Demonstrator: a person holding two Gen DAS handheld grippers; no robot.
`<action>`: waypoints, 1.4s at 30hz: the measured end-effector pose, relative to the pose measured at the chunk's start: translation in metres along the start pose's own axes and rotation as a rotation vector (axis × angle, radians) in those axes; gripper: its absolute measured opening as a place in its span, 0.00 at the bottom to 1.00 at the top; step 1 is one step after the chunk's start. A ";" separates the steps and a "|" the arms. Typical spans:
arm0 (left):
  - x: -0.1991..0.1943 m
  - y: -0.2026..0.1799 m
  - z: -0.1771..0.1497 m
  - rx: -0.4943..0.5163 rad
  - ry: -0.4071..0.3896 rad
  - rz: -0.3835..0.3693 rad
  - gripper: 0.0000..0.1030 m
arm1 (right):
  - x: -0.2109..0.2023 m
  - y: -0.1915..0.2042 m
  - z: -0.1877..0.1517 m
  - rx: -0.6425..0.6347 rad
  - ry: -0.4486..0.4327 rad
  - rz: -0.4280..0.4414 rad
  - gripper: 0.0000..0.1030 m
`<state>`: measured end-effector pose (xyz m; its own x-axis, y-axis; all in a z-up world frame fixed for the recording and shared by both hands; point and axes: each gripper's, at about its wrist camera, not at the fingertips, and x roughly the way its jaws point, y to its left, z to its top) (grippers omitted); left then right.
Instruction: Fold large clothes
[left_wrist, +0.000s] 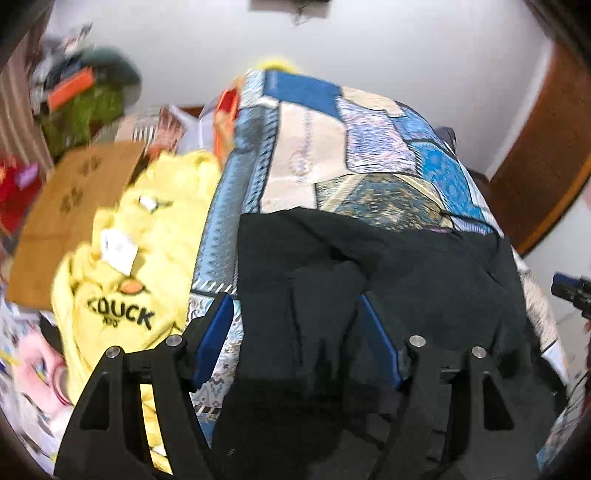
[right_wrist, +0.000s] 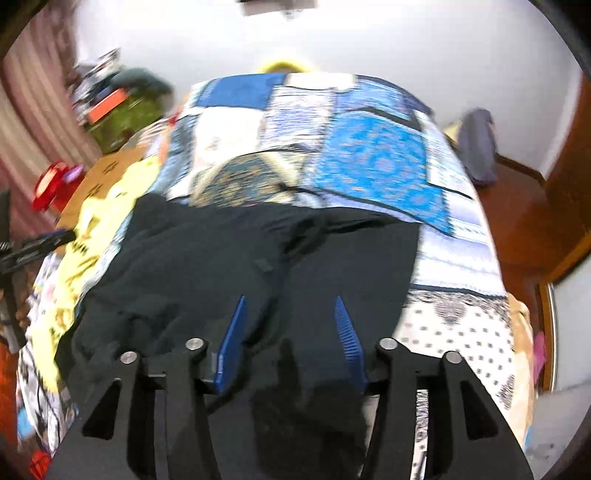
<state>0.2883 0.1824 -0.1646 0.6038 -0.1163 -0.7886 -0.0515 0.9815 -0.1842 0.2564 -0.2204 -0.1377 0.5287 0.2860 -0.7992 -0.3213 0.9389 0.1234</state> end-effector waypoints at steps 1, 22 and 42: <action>0.006 0.012 0.001 -0.031 0.025 -0.037 0.67 | 0.003 -0.011 0.003 0.029 0.003 -0.008 0.47; 0.164 0.087 0.001 -0.328 0.260 -0.281 0.67 | 0.104 -0.099 -0.007 0.349 0.243 0.118 0.53; 0.102 0.032 0.023 -0.095 0.083 -0.123 0.10 | 0.074 -0.107 0.022 0.292 0.056 0.132 0.06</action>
<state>0.3668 0.2053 -0.2376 0.5428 -0.2509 -0.8015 -0.0588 0.9407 -0.3342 0.3468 -0.2952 -0.1971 0.4504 0.4056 -0.7954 -0.1411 0.9120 0.3852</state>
